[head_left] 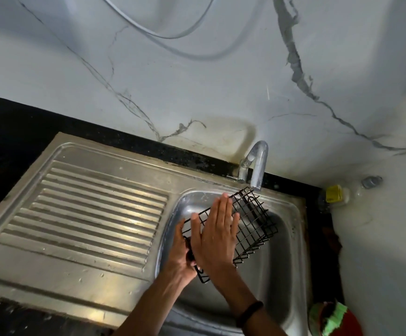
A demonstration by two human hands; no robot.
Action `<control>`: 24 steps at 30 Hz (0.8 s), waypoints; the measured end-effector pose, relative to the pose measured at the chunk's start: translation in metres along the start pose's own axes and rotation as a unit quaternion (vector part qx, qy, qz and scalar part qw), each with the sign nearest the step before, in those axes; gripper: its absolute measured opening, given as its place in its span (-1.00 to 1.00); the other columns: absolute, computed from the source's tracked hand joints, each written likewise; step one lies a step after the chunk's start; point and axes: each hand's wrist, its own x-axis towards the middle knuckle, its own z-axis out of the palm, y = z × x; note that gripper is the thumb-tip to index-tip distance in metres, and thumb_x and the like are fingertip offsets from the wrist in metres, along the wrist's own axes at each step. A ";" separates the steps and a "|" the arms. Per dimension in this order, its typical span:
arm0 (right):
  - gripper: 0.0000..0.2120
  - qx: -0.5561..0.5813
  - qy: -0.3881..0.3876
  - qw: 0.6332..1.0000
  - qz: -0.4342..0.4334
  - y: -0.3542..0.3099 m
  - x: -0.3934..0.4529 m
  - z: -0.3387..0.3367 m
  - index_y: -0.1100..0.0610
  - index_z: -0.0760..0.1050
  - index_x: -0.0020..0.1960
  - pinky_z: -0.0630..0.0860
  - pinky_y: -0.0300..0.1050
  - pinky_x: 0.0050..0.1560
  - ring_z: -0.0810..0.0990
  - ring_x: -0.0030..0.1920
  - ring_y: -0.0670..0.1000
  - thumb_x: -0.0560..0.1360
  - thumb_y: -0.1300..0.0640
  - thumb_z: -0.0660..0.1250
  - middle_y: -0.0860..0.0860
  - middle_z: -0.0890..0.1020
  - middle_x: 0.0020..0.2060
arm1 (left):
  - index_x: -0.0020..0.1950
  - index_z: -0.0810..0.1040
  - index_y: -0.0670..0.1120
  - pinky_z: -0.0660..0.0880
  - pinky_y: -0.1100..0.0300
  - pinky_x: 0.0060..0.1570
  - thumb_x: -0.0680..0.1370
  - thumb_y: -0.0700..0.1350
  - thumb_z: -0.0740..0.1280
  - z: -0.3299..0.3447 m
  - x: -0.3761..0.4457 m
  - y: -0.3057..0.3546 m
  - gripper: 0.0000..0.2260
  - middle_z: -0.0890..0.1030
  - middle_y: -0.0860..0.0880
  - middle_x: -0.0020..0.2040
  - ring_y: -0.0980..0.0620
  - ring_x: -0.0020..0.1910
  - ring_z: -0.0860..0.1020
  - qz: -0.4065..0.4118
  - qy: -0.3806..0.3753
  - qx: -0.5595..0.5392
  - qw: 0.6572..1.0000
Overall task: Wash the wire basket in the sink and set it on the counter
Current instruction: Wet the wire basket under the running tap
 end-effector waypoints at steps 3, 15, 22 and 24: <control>-0.24 -0.006 0.023 1.000 -0.009 0.024 -0.022 0.003 0.14 -0.32 0.63 -0.26 0.11 0.61 -0.38 0.61 0.02 0.64 -0.32 -0.27 0.07 -0.33 0.62 | -0.15 0.64 -0.12 0.62 0.05 -0.19 0.26 0.47 0.53 -0.003 -0.002 0.001 -0.36 0.63 -0.12 -0.19 -0.13 -0.28 0.62 0.012 0.025 0.019 0.999; -0.49 0.848 -0.015 0.418 0.325 0.057 0.087 -0.086 0.43 0.51 0.23 0.65 0.09 0.17 0.72 0.08 0.27 0.71 -0.05 0.14 0.35 0.69 0.06 | -0.43 0.46 0.01 0.31 0.21 -0.56 0.33 0.43 0.43 0.004 -0.012 0.028 -0.49 0.43 0.05 -0.44 0.08 -0.56 0.37 0.037 0.084 -0.010 0.996; -0.68 0.862 -0.046 0.410 0.293 0.061 0.089 -0.097 0.40 0.53 0.25 0.71 -0.02 -0.03 0.74 0.05 0.21 0.68 0.18 0.18 0.29 0.71 0.04 | -0.39 0.45 0.00 0.30 0.24 -0.62 0.44 0.38 0.43 0.009 -0.009 0.025 -0.50 0.43 0.04 -0.42 0.08 -0.56 0.36 0.012 0.080 -0.032 0.996; -0.66 0.839 -0.066 0.474 0.261 0.054 0.077 -0.094 0.40 0.53 0.15 0.69 0.01 0.05 0.71 0.12 0.25 0.71 0.13 0.15 0.33 0.69 0.09 | -0.37 0.44 0.00 0.30 0.23 -0.63 0.43 0.39 0.44 0.013 -0.009 0.023 -0.50 0.44 0.04 -0.42 0.08 -0.56 0.38 0.011 0.072 -0.028 0.997</control>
